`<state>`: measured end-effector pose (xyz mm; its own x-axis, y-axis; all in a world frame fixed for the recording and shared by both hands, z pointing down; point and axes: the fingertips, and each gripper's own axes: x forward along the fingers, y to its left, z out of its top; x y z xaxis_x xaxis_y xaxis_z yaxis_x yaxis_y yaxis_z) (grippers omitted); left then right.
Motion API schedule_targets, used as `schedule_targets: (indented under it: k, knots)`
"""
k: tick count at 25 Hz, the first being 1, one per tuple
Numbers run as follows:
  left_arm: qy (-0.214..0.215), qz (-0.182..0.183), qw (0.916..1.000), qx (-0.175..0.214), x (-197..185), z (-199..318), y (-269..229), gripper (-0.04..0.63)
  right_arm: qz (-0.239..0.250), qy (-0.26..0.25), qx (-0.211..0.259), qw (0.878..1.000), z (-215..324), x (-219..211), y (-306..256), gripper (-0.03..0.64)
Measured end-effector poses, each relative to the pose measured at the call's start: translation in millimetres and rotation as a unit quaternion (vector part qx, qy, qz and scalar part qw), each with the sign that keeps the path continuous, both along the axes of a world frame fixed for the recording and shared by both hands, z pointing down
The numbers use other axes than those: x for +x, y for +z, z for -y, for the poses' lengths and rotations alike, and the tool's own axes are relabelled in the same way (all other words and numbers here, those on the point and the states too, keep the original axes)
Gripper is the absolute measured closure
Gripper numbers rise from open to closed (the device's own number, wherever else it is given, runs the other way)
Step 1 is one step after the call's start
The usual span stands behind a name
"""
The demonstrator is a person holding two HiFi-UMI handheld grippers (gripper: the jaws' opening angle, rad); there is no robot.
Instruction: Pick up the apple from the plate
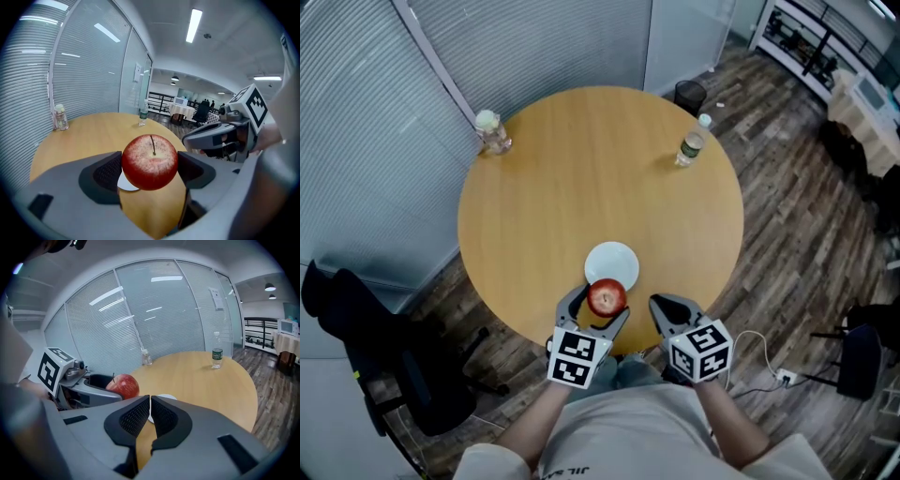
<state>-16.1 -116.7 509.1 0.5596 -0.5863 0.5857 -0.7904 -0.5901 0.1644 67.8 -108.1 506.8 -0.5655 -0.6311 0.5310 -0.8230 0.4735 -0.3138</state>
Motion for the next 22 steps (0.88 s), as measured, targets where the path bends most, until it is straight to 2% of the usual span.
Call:
schedule_targets:
  k: [7,15,22]
  knots:
    - [-0.017,-0.019,0.9996,0.008,-13.0,-8.2,-23.1,0.222,0.011,0.004,0.02,1.0,-6.8,-4.7,-17.4,0.584]
    - [-0.034,-0.035,0.9986,0.021,-22.3,-14.9,-37.3,0.222,0.001,0.003,0.044,0.999,-4.8,-4.3,-35.8,0.584]
    - [-0.036,-0.037,0.9981,0.034,-23.6,-15.0,-46.3,0.222,0.004,0.002,0.052,0.999,-10.3,-7.0,-40.3,0.584]
